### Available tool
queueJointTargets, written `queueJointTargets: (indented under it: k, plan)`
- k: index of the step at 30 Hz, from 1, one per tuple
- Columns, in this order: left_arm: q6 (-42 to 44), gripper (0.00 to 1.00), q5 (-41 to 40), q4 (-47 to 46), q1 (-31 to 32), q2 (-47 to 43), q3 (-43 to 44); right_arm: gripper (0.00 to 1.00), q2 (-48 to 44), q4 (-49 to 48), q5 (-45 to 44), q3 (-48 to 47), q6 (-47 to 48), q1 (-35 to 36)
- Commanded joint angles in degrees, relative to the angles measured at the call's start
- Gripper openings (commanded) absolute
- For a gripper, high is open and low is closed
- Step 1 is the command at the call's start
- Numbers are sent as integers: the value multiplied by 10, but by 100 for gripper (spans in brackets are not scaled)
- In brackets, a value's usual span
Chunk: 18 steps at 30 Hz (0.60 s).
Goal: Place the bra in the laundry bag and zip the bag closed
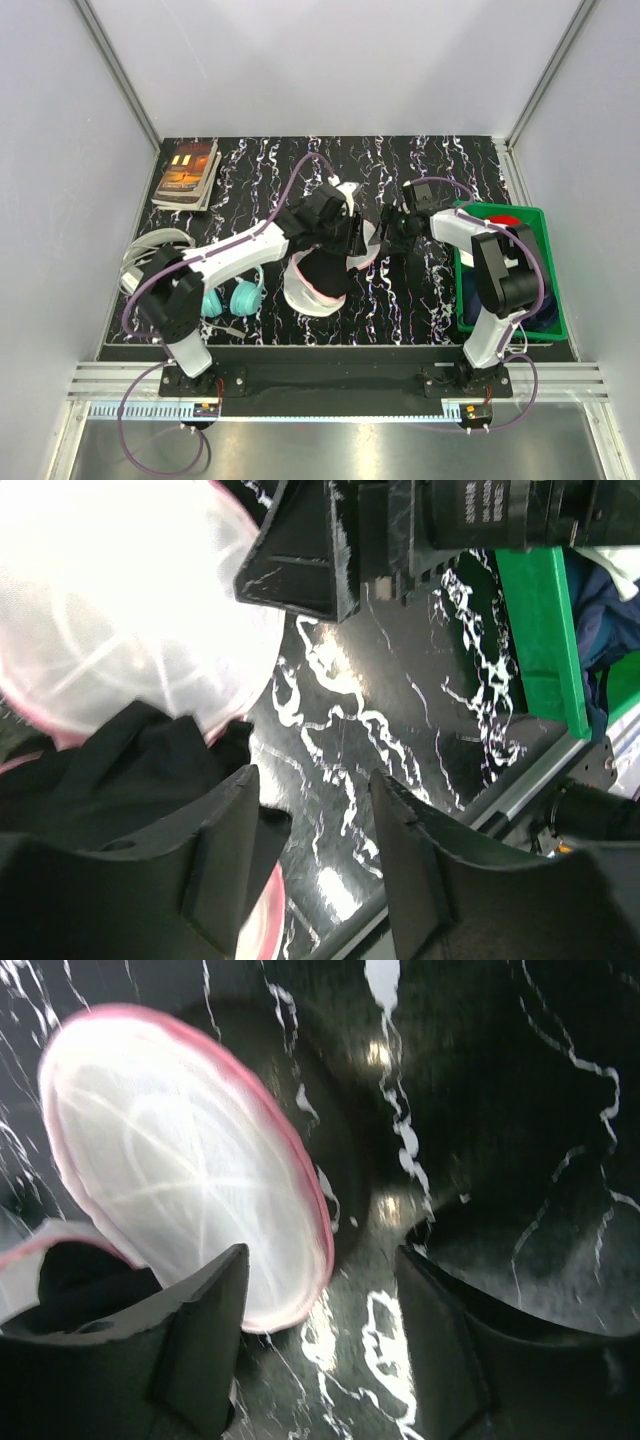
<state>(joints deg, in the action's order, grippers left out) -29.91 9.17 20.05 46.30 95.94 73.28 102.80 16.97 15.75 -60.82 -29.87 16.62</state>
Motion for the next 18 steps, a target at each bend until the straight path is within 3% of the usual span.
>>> queueJointTargets:
  k: [1,6,7,9,10,12,18]
  plan:
    - [-4,49,29,-24,7,49,59,61,22,-72,1,1,-14,3]
    - [-10,47,14,-23,8,88,70,49,39,-105,12,10,-34,4]
    - [-9,46,7,-23,8,97,68,39,37,-111,11,17,-37,4]
    - [0,45,-8,-22,8,106,68,27,21,-120,6,28,-43,4]
    - [2,45,-15,-20,8,116,68,10,14,-128,2,41,-46,4]
    - [6,43,-32,-20,7,131,66,0,-19,-135,-9,57,-53,5]
    - [5,32,-74,-14,5,134,35,0,-131,-120,-29,110,-69,10]
